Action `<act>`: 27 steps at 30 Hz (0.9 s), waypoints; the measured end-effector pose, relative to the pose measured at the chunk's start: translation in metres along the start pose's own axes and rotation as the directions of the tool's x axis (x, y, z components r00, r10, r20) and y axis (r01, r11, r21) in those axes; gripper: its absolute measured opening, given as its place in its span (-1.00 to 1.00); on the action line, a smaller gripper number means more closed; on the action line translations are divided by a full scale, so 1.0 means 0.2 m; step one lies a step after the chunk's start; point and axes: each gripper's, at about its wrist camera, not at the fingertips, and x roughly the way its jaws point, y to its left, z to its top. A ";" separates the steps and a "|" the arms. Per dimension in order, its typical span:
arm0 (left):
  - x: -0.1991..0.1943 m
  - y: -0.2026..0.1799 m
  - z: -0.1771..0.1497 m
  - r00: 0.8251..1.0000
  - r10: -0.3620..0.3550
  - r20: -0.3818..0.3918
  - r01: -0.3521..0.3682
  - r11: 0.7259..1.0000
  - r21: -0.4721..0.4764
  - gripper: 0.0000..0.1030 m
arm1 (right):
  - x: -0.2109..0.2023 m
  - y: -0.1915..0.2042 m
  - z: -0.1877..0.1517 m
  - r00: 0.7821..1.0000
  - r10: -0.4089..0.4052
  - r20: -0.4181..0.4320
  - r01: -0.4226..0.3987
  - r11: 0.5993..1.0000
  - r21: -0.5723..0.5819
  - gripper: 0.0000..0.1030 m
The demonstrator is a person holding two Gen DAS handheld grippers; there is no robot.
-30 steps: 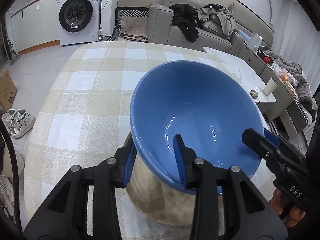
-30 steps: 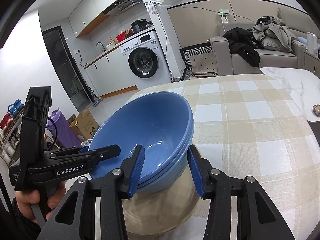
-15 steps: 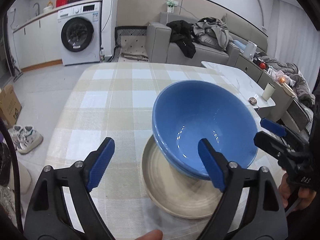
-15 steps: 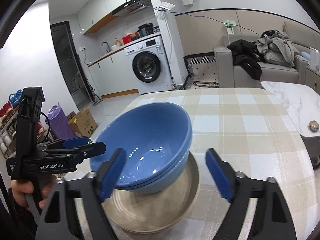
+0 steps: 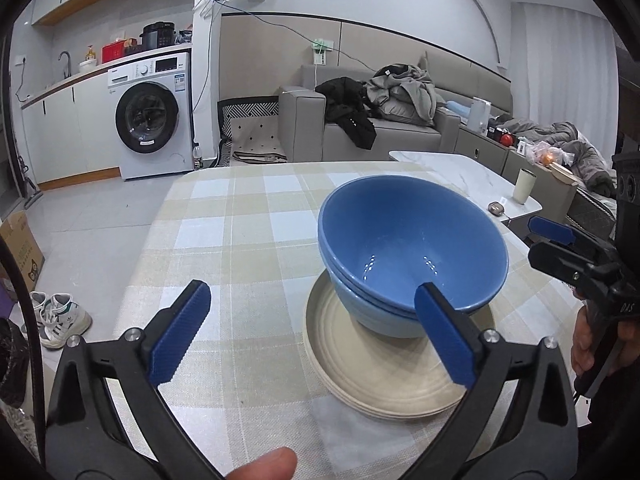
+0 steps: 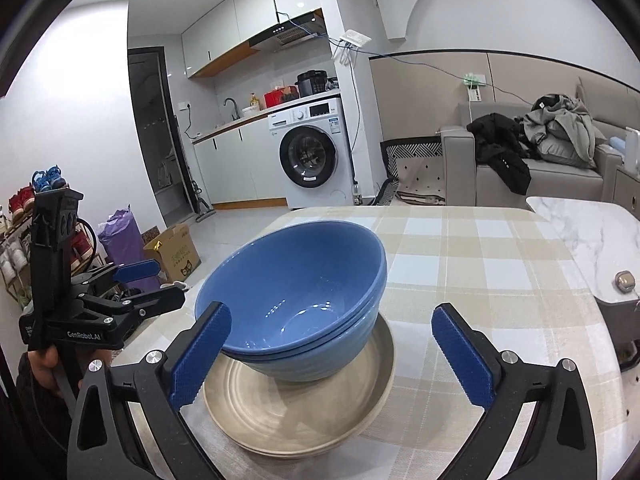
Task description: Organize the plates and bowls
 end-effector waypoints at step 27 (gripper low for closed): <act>0.03 0.05 -0.20 0.993 -0.031 0.114 0.032 0.999 -0.006 0.97 | -0.04 0.02 -0.21 0.998 0.045 0.054 -0.040 0.996 -0.082 0.99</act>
